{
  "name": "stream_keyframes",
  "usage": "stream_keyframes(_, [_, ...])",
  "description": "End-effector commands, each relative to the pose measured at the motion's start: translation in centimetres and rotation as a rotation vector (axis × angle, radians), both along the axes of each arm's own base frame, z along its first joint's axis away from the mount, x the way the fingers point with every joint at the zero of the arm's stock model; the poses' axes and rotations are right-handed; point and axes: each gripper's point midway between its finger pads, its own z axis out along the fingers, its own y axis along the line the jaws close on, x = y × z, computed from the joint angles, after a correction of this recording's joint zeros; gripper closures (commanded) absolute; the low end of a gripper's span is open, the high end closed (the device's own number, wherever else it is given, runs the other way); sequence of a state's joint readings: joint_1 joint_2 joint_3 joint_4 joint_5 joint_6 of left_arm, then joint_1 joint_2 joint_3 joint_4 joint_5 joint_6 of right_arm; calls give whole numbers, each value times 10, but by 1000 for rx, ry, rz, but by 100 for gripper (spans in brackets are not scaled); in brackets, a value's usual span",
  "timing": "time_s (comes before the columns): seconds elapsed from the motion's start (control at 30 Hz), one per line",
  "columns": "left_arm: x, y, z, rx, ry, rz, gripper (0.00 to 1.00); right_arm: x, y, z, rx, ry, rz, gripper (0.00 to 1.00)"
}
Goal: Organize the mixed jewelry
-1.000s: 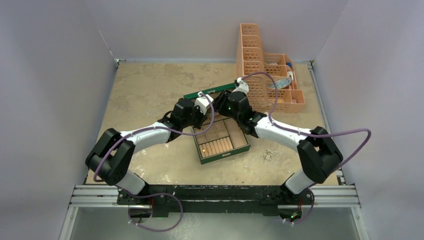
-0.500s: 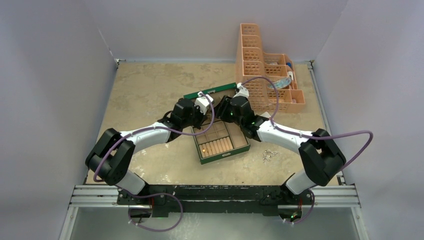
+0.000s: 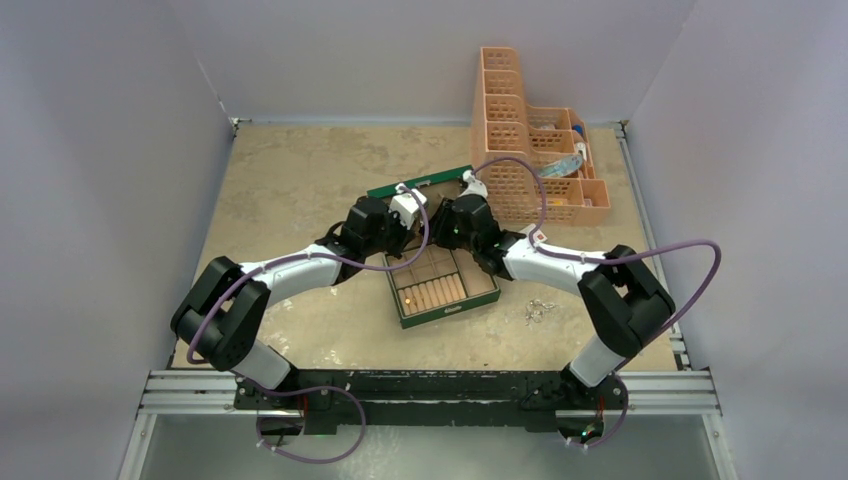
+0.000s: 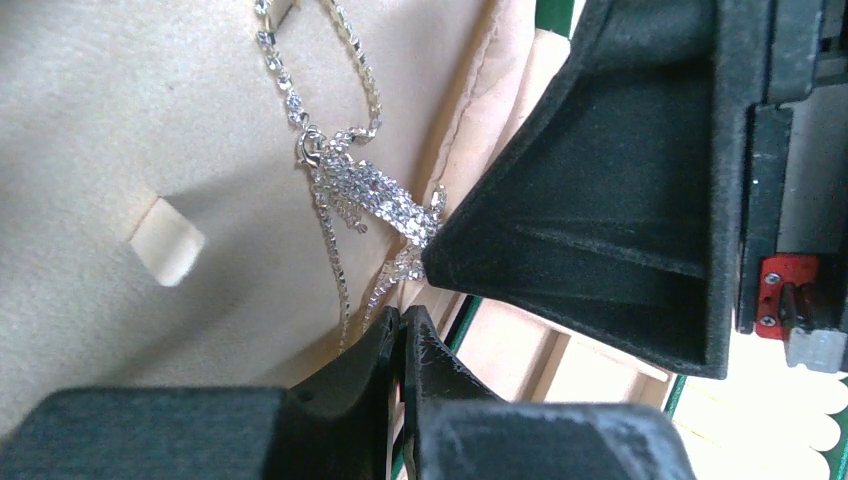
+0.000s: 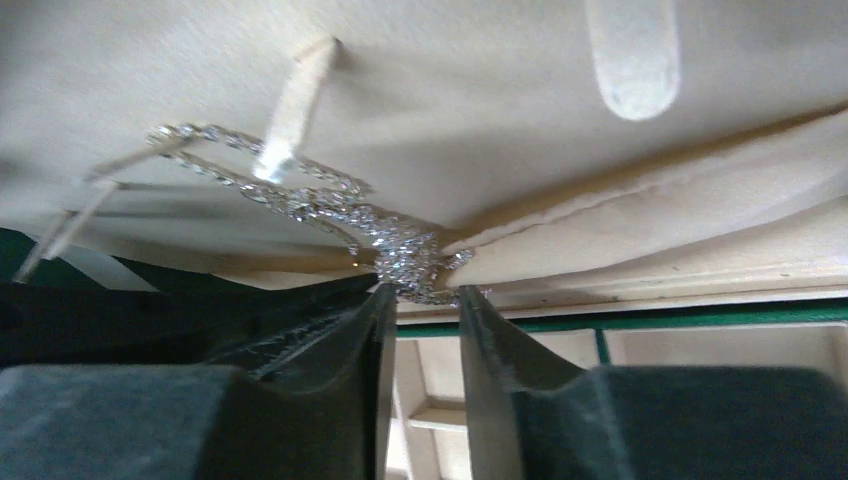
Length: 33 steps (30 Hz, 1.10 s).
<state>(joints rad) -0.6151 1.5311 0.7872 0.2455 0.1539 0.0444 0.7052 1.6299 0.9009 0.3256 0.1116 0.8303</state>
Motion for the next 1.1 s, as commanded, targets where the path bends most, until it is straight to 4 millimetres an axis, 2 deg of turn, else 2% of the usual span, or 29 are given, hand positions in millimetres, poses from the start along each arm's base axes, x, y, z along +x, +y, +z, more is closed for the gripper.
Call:
stream_keyframes(0.0, [-7,-15,23,-72,-2,-56,100,16,15,37,63,-85,10,75])
stream_keyframes(0.07, [-8,-15,24,-72,-1,-62,100,18,17,44,73,-93,4,87])
stream_keyframes(0.13, [-8,-16,26,-75,-7,-70,100,19,16,55,91,-110,-4,93])
stream_keyframes(0.33, [-10,-18,29,-79,-10,-87,100,22,10,76,111,-146,-44,99])
stream_keyframes(0.77, [-18,-23,28,-91,4,-142,100,42,4,74,62,-174,-125,99])
stream_keyframes(0.87, [-20,-25,28,-93,7,-156,100,45,1,73,45,-181,-141,95])
stream_keyframes(1.07, [-21,-25,28,-98,6,-160,100,52,-12,68,5,-190,-212,81])
